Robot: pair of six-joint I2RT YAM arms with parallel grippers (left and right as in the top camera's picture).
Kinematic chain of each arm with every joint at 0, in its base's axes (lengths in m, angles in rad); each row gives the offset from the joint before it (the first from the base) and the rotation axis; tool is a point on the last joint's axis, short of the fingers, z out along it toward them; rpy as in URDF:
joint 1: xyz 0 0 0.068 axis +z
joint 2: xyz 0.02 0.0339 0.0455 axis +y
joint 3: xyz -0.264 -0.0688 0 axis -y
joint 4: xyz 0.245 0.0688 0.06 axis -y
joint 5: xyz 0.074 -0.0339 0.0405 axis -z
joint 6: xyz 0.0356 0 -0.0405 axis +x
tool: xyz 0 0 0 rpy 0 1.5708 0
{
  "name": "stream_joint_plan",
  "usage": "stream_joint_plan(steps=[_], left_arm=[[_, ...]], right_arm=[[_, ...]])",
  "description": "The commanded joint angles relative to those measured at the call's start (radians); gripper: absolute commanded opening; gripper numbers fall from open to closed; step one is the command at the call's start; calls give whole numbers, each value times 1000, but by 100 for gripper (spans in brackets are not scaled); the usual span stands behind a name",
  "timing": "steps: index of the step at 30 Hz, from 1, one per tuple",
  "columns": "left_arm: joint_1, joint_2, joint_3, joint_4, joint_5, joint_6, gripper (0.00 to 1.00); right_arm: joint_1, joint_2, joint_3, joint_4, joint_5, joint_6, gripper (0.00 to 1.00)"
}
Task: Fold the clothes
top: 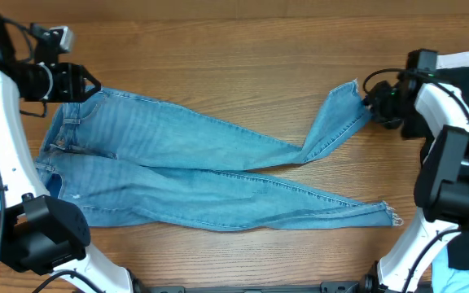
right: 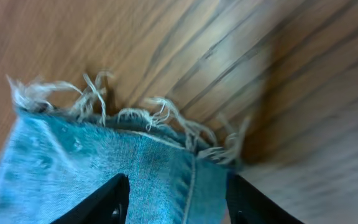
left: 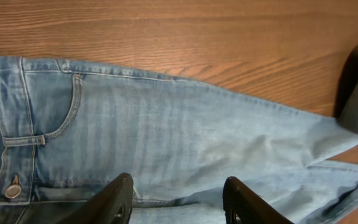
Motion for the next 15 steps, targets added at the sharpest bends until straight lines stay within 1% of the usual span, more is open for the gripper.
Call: stream_joint_plan(steps=[1, 3, 6, 8, 9, 10, 11, 12, 13, 15], left_arm=[[-29, -27, 23, 5, -80, 14, 51], [-34, -27, 23, 5, -81, 14, 51], [-35, -27, 23, 4, -82, 3, 52], [-36, -27, 23, 3, -82, 3, 52], [-36, -27, 23, 3, -82, 3, 53], [-36, -27, 23, 3, -82, 3, 53], [-36, -27, 23, 3, -86, 4, 54], [-36, -27, 23, 4, -88, 4, 55], [-36, -27, 23, 5, -88, 3, 55], [-36, -27, 23, 8, -88, 4, 55]], right_arm=[[18, 13, -3, -5, 10, 31, 53], [34, 34, -3, -14, 14, 35, 50], [54, 66, -3, -24, 19, 35, 36], [58, 75, -3, -39, 38, 35, 34], [58, 75, -3, -44, 45, 34, 32], [57, 74, -2, -48, 53, 34, 19], [53, 74, -2, -53, 64, 33, 14], [44, 74, -1, -62, 84, 22, 10], [36, 74, -1, -70, 111, 12, 9], [15, 74, -1, -105, 211, 8, 4]])
